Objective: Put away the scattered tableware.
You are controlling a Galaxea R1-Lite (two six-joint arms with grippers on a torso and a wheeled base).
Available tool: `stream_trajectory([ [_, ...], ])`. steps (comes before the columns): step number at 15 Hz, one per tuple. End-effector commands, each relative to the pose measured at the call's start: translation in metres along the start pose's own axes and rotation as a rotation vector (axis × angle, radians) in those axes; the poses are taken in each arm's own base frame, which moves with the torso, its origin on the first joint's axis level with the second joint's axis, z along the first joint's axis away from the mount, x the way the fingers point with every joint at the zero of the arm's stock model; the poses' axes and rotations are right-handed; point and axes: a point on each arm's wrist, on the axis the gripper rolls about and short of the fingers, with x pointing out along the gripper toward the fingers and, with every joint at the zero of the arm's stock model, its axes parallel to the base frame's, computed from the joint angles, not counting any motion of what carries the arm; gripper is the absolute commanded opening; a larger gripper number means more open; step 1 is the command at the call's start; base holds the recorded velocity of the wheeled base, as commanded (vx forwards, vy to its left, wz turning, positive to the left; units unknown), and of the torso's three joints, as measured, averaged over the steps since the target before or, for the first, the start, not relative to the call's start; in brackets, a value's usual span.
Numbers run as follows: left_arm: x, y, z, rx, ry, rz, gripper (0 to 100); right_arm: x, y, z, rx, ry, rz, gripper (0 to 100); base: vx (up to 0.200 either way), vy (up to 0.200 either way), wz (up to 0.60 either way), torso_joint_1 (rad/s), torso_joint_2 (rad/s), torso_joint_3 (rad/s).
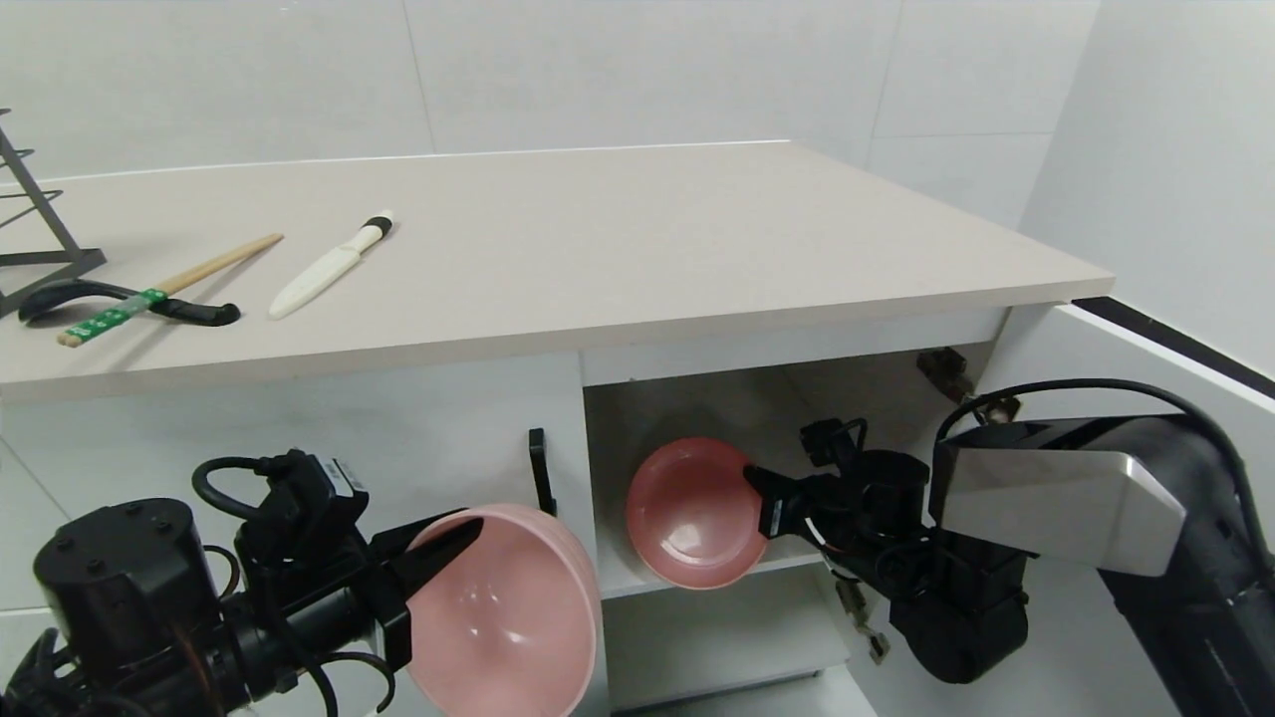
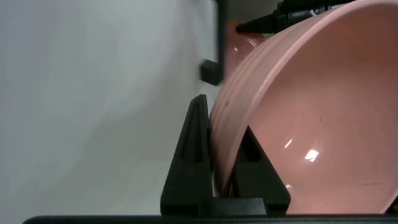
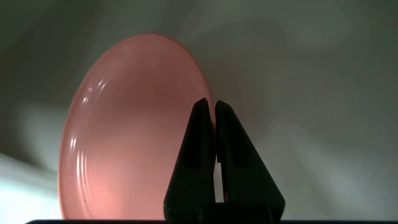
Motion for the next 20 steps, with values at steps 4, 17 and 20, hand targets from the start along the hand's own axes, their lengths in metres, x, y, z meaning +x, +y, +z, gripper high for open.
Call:
stream_trajectory([
  [4,0.000,0.000,0.001,0.002,-0.005,-0.002,0,0.001,-0.001,-0.002,0.003,0.003,-0.006,0,0.000,0.000,0.00,0.000,0.00,0.000],
  [17,0.000,0.000,0.000,0.001,-0.001,-0.004,0,0.022,-0.020,-0.013,0.117,-0.031,-0.029,0,0.000,0.000,0.00,0.000,0.00,0.000],
  [20,0.001,0.000,-0.001,-0.001,0.003,-0.005,0,0.030,-0.021,-0.014,0.137,-0.035,-0.031,0,0.000,0.000,0.00,0.000,0.00,0.000],
])
